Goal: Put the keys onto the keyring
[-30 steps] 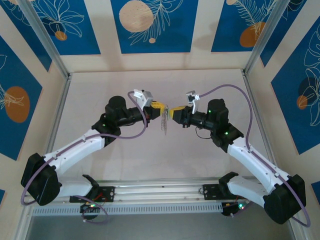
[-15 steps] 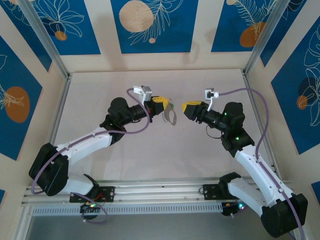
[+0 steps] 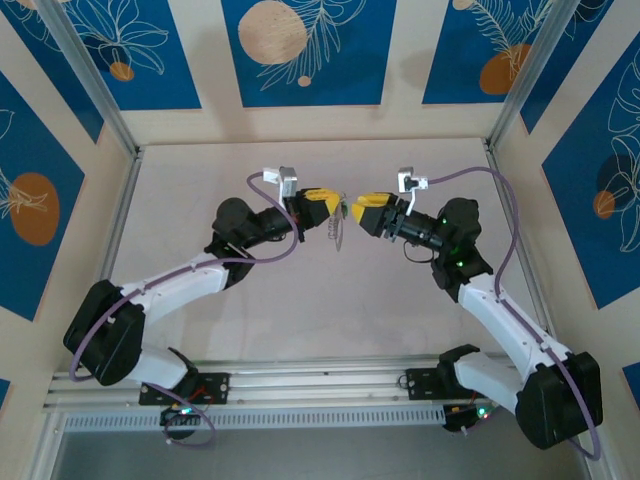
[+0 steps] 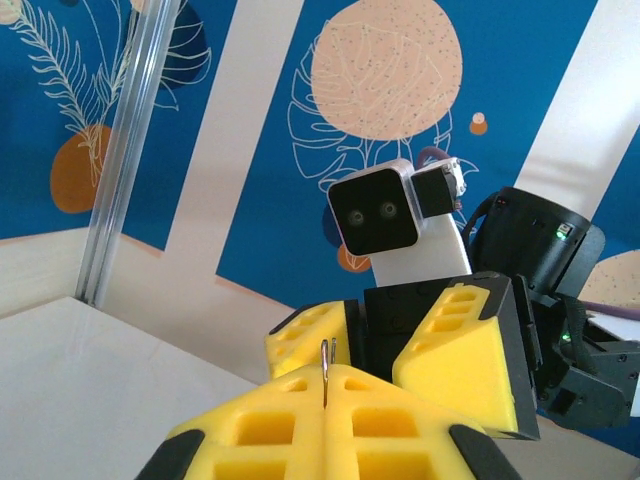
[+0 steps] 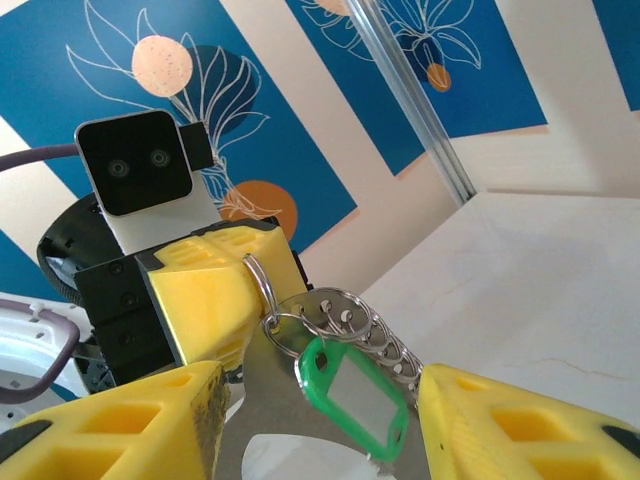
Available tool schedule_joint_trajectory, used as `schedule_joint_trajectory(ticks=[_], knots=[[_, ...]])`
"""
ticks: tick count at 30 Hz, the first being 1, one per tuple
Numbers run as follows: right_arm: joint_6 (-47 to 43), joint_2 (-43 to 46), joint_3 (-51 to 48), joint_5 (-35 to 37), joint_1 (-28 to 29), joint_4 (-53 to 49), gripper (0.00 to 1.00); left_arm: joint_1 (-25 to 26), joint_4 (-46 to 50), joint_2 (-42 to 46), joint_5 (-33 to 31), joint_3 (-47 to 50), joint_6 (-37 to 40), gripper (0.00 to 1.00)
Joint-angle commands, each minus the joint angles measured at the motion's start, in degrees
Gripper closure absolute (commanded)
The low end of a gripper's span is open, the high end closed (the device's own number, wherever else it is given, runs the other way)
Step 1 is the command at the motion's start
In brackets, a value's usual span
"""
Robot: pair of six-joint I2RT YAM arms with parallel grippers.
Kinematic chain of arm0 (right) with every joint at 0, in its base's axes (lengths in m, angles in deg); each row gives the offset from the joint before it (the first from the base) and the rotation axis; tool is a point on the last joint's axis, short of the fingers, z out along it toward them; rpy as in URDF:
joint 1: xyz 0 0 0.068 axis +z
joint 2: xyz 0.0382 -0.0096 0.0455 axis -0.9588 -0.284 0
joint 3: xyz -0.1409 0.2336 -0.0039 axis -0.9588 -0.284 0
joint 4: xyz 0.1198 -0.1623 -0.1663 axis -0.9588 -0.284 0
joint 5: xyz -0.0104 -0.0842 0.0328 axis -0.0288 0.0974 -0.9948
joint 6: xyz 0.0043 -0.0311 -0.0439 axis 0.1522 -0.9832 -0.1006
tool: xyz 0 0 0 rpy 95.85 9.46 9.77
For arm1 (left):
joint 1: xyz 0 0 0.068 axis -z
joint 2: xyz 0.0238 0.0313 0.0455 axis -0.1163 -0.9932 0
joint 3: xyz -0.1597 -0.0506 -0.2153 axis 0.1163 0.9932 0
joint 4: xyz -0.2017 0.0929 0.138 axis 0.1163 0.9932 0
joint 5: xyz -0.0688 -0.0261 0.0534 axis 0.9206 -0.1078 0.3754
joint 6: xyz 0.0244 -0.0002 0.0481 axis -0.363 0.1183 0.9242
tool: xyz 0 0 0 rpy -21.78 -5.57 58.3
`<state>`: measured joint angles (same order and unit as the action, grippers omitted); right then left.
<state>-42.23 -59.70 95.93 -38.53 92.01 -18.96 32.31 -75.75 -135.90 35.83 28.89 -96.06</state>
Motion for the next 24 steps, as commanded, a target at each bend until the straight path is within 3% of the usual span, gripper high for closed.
schedule_joint_trajectory(ticks=[1,8,11,15,18,22,24], knots=[[1.3,-1.0,-0.3,-3.1,-0.3,5.8,0.47,0.3,-4.4,-0.4,1.7,-0.2,-1.7,1.0],[3.3,-4.0,0.1,-3.8,0.1,9.4,0.55,0.3,-5.0,-1.1,2.2,-0.6,-2.2,1.0],[3.9,-5.7,0.5,-4.2,0.6,10.9,0.65,0.3,-5.5,-1.3,2.2,-0.7,-2.6,1.0],[4.1,-7.1,0.6,-4.8,1.6,11.5,0.89,0.2,-6.1,-1.3,2.0,-0.7,-2.8,1.0],[3.9,-7.3,0.4,-4.5,2.2,11.2,0.99,0.0,-6.6,-1.2,1.6,-0.5,-3.0,1.0],[3.9,-7.5,0.0,-4.2,2.9,10.2,1.0,-0.1,-7.7,-1.5,1.4,-0.6,-3.7,1.0],[3.6,-7.5,0.2,-4.1,3.0,9.1,0.86,-0.1,-8.0,-1.6,1.4,-0.6,-3.9,1.0]])
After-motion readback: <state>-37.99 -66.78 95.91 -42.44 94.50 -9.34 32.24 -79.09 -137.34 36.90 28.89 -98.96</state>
